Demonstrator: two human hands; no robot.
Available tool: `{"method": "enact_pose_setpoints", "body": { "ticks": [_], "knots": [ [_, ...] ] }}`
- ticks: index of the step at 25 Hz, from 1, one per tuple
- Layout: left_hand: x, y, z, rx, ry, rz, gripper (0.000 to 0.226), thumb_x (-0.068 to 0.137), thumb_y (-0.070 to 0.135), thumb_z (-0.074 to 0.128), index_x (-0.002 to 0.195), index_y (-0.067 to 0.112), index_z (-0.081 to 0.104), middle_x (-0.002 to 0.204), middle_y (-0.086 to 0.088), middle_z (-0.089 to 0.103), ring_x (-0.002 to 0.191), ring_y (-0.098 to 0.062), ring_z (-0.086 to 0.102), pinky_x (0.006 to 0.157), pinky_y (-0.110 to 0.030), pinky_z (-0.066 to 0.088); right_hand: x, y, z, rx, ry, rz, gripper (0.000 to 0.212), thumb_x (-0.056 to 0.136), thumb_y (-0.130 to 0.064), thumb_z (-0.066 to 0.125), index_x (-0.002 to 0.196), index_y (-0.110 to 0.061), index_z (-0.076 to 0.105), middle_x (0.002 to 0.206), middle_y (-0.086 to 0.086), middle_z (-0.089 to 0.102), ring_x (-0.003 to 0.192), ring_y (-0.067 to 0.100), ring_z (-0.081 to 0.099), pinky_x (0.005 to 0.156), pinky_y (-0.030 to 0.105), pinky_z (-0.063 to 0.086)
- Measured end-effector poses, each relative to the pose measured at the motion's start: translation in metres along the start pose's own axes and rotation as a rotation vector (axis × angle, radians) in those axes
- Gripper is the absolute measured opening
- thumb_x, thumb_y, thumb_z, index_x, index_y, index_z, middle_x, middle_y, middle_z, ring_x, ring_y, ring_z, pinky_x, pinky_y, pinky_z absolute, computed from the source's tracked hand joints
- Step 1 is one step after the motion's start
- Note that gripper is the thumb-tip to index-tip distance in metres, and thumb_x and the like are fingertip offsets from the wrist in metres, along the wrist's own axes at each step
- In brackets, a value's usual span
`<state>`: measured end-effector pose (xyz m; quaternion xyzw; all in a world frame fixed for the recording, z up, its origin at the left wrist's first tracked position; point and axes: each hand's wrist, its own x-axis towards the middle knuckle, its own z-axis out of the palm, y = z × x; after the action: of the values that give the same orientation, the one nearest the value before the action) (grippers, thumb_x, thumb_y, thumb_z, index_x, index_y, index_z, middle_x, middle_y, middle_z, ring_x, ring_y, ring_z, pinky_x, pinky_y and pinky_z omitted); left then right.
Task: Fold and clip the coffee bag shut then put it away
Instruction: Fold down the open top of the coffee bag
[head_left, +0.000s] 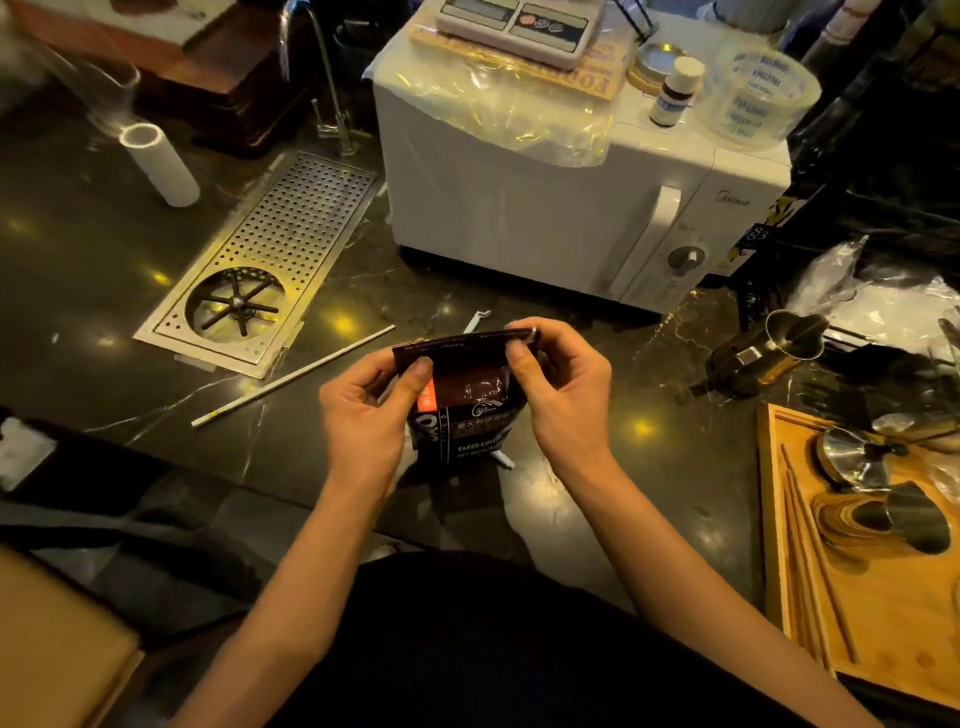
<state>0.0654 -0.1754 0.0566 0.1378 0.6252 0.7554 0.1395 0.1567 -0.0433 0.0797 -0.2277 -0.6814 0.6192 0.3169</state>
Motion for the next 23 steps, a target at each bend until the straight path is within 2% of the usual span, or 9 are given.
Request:
{"method": "enact_pose_setpoints", "body": {
  "ticks": [3, 6, 8, 10, 13, 16, 18, 21, 23],
  "knots": [
    [0.006, 0.003, -0.03, 0.013, 0.073, 0.009, 0.014, 0.083, 0.003, 0.067, 0.094, 0.011, 0.071, 0.082, 0.01, 0.075, 0.084, -0.009, 0.069, 0.081, -0.031, 0.058, 0.006, 0.003, 0.03, -0.01, -0.085, 0.001, 0.015, 0.092, 0.0, 0.06, 0.103, -0.006, 0.067, 0.092, -0.002, 0.067, 0.086, 0.004, 0.065, 0.075, 0.021, 0.054],
    [0.012, 0.003, -0.059, 0.03, 0.136, 0.03, 0.019, 0.084, -0.002, 0.067, 0.09, 0.016, 0.071, 0.08, 0.013, 0.075, 0.081, -0.005, 0.068, 0.077, -0.025, 0.056, 0.008, 0.007, 0.053, -0.033, -0.164, 0.001, 0.017, 0.096, -0.007, 0.056, 0.108, -0.005, 0.068, 0.096, 0.001, 0.07, 0.089, 0.005, 0.067, 0.075, 0.018, 0.053],
    [0.014, 0.001, -0.071, 0.026, 0.159, 0.027, 0.023, 0.084, -0.004, 0.066, 0.09, 0.018, 0.071, 0.079, 0.014, 0.075, 0.081, -0.003, 0.068, 0.075, -0.022, 0.055, 0.01, 0.014, 0.059, -0.084, -0.195, -0.018, 0.024, 0.101, -0.015, 0.049, 0.114, -0.007, 0.068, 0.104, 0.001, 0.071, 0.1, 0.008, 0.067, 0.083, 0.022, 0.054],
    [0.015, -0.002, -0.08, 0.02, 0.175, 0.011, 0.028, 0.084, -0.003, 0.068, 0.088, 0.024, 0.075, 0.08, 0.013, 0.075, 0.082, -0.005, 0.068, 0.078, -0.026, 0.055, 0.014, 0.028, 0.058, -0.134, -0.204, -0.007, 0.027, 0.102, -0.018, 0.046, 0.117, -0.011, 0.067, 0.108, 0.002, 0.071, 0.106, 0.012, 0.066, 0.091, 0.027, 0.054],
    [0.013, -0.008, -0.089, 0.017, 0.205, -0.011, 0.034, 0.083, -0.001, 0.069, 0.083, 0.032, 0.077, 0.081, 0.012, 0.075, 0.082, -0.008, 0.068, 0.087, -0.04, 0.055, 0.021, 0.055, 0.055, -0.351, -0.208, 0.017, 0.024, 0.099, -0.018, 0.053, 0.12, -0.015, 0.065, 0.108, 0.001, 0.069, 0.1, 0.008, 0.065, 0.087, 0.023, 0.053],
    [0.012, -0.011, -0.092, 0.018, 0.223, -0.03, 0.034, 0.083, 0.0, 0.069, 0.083, 0.033, 0.077, 0.081, 0.013, 0.075, 0.082, -0.008, 0.068, 0.092, -0.048, 0.054, 0.028, 0.083, 0.052, -0.64, -0.302, 0.055, 0.031, 0.093, -0.018, 0.062, 0.124, -0.018, 0.063, 0.101, 0.004, 0.064, 0.086, 0.005, 0.059, 0.078, 0.018, 0.049],
    [0.011, -0.01, -0.09, 0.026, 0.217, -0.035, 0.035, 0.084, -0.002, 0.068, 0.083, 0.032, 0.076, 0.08, 0.014, 0.075, 0.082, -0.007, 0.068, 0.092, -0.048, 0.054, 0.034, 0.097, 0.053, -0.783, -0.408, 0.101, 0.036, 0.089, -0.024, 0.067, 0.124, -0.02, 0.062, 0.099, 0.004, 0.061, 0.084, 0.011, 0.059, 0.079, 0.025, 0.05],
    [0.009, -0.006, -0.088, 0.036, 0.216, -0.032, 0.03, 0.084, -0.004, 0.066, 0.087, 0.025, 0.073, 0.079, 0.017, 0.075, 0.081, -0.003, 0.069, 0.092, -0.044, 0.055, 0.041, 0.107, 0.06, -0.956, -0.553, 0.112, 0.036, 0.084, -0.026, 0.069, 0.118, -0.021, 0.061, 0.1, 0.002, 0.056, 0.092, 0.023, 0.062, 0.081, 0.036, 0.052],
    [0.01, -0.006, -0.088, 0.028, 0.22, -0.035, 0.028, 0.084, -0.004, 0.066, 0.088, 0.022, 0.072, 0.079, 0.018, 0.075, 0.082, -0.002, 0.069, 0.091, -0.041, 0.056, 0.044, 0.109, 0.063, -1.039, -0.621, 0.106, 0.033, 0.082, -0.028, 0.068, 0.113, -0.022, 0.06, 0.097, 0.0, 0.052, 0.094, 0.027, 0.06, 0.076, 0.035, 0.049]
  ]
}}
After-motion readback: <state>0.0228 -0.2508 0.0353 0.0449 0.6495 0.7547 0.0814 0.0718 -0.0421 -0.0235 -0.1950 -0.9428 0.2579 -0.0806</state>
